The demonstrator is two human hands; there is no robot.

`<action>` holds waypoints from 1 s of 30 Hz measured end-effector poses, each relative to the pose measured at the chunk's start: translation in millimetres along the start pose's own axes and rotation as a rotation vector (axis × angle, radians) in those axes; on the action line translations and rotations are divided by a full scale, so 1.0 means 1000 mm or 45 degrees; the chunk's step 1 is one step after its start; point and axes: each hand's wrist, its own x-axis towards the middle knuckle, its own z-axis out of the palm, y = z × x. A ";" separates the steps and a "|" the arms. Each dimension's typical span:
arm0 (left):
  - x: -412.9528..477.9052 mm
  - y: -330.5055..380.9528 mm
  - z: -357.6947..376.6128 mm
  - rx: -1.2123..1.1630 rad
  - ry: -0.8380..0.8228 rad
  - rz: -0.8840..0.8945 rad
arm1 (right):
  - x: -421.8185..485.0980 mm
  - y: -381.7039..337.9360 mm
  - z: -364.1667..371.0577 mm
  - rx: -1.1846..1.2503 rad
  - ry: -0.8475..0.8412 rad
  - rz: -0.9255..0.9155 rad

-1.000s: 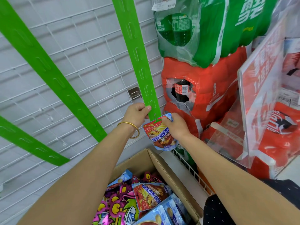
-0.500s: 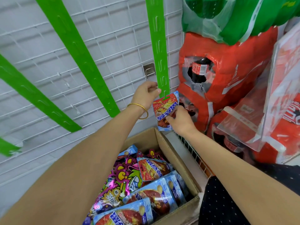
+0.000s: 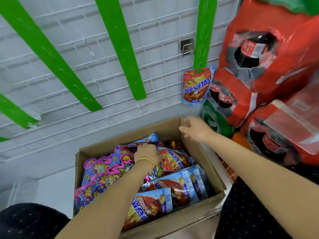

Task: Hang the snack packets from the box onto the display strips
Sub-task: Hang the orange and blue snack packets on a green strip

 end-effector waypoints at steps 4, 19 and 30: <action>0.000 0.003 0.019 0.178 0.066 -0.059 | 0.000 0.007 0.003 0.020 -0.017 0.049; -0.012 0.035 -0.064 -0.832 0.271 0.618 | -0.003 -0.004 -0.031 0.342 -0.116 -0.194; 0.017 0.100 -0.187 -0.924 0.504 0.738 | 0.007 -0.026 -0.097 0.968 0.231 -0.298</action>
